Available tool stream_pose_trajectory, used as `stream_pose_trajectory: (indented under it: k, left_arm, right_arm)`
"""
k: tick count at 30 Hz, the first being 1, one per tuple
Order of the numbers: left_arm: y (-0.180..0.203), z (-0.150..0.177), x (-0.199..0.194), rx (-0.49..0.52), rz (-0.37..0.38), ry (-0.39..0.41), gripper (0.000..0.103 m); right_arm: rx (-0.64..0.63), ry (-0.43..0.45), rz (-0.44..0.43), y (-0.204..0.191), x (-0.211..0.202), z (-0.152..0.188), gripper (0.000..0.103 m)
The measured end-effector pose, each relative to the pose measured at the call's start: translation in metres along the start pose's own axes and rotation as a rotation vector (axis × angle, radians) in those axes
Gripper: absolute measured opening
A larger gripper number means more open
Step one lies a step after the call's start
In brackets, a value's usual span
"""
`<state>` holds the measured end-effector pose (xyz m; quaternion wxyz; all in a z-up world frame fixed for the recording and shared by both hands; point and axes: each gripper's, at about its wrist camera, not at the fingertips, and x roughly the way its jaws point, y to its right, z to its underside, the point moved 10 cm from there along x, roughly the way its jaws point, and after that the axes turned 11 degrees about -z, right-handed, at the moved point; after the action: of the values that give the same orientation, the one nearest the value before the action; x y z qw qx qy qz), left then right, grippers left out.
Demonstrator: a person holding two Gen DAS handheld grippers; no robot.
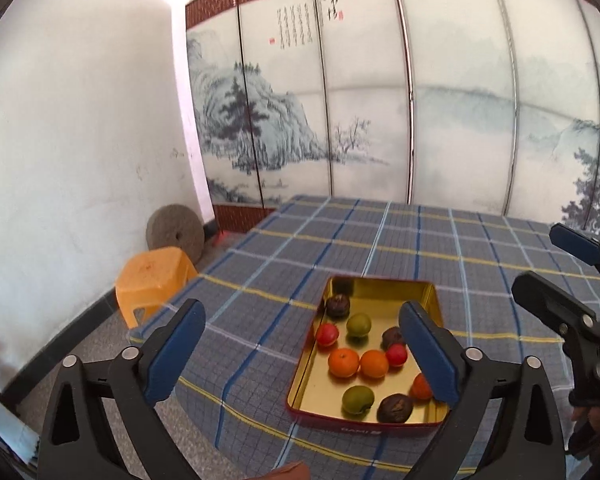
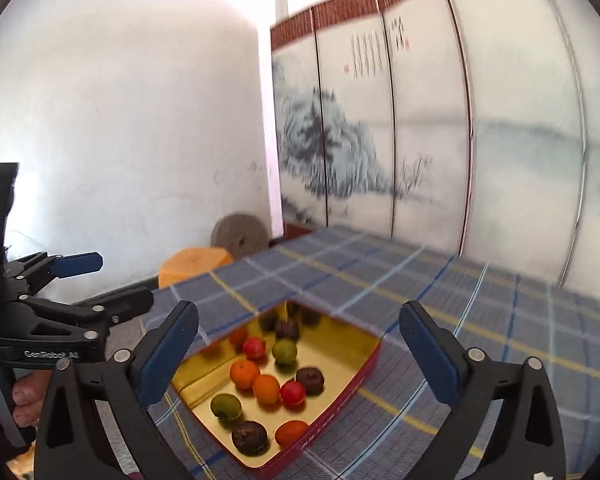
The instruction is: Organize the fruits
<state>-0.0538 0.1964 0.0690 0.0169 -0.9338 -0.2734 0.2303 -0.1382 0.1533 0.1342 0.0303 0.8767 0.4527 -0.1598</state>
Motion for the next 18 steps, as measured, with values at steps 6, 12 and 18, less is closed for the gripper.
stream_pose_trajectory:
  k: [6,12,18]
  left_arm:
    - [-0.002,-0.015,-0.035,-0.016,-0.005,0.076,0.103]
    - [-0.002,-0.021,-0.061,-0.036,0.023,0.105,0.103]
    - [0.0,-0.021,-0.077,-0.053,0.049,0.106,0.103]
  right_arm:
    - [-0.032,0.065,0.035,-0.011,-0.033,-0.014,0.103]
    - [-0.032,0.102,0.059,-0.012,-0.056,-0.02,0.103]
    - [-0.032,0.135,0.079,-0.015,-0.079,-0.023,0.103]
